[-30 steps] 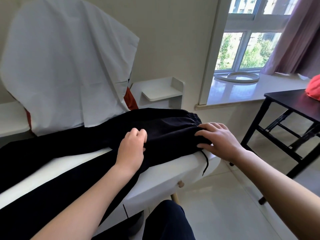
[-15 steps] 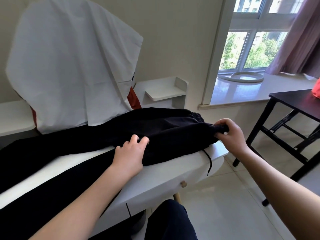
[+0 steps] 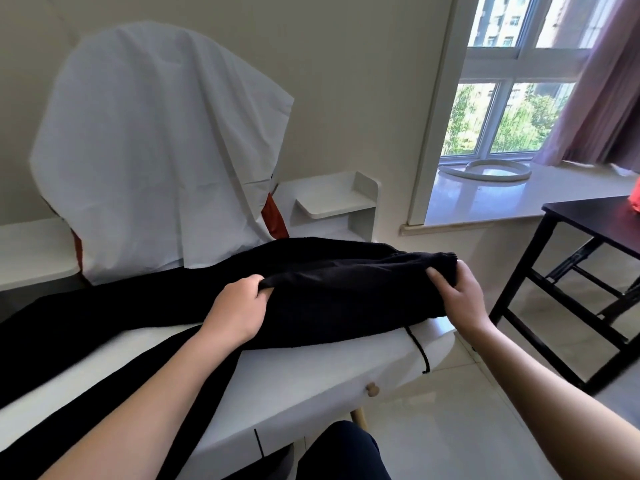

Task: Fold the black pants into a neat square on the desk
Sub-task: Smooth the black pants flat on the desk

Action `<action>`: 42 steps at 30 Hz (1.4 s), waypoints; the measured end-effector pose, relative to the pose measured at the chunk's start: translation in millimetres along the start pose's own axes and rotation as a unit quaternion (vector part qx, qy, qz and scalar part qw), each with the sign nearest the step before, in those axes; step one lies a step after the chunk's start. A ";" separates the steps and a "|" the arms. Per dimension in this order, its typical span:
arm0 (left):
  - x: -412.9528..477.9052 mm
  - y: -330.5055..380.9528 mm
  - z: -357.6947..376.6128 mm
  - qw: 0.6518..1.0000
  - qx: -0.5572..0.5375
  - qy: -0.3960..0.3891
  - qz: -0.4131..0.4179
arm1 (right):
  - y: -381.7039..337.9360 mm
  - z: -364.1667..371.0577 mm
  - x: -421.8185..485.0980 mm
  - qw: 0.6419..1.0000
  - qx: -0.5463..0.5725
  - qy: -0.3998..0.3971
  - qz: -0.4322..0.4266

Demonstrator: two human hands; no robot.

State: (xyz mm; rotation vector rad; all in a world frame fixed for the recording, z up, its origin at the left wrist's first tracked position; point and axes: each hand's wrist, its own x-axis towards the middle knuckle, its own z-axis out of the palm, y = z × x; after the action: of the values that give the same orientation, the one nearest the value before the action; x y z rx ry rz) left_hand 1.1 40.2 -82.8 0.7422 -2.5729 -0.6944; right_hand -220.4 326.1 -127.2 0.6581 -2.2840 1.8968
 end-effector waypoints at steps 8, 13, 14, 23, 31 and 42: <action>28.9 4.0 -4.6 0.996 -0.032 -0.075 -0.018 | 0.1 -0.8 16.9 0.996 -0.089 -0.009 0.030; 58.9 7.3 -8.4 0.990 -0.047 -0.132 -0.010 | 12.6 4.1 29.1 0.991 -0.117 -0.018 0.065; 65.7 8.0 -7.6 0.989 -0.055 -0.138 -0.012 | 13.4 6.2 33.4 0.989 -0.130 -0.022 0.070; 107.1 -14.9 32.0 0.985 0.110 -0.125 -0.043 | 8.7 29.4 65.5 0.920 -0.387 -0.046 0.035; 139.1 -30.8 45.4 0.971 0.199 -0.119 -0.058 | 9.4 57.5 95.3 0.865 -0.491 -0.048 0.086; 142.2 -37.8 65.6 0.950 0.261 -0.124 -0.123 | 14.5 79.6 101.9 0.783 -0.611 -0.072 0.092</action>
State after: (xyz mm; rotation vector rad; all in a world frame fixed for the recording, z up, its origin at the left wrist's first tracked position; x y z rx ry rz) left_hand -127.6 -46.3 -126.6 1.2238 -2.9644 -0.1656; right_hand -302.5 225.1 -122.8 0.3450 -3.0007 0.0548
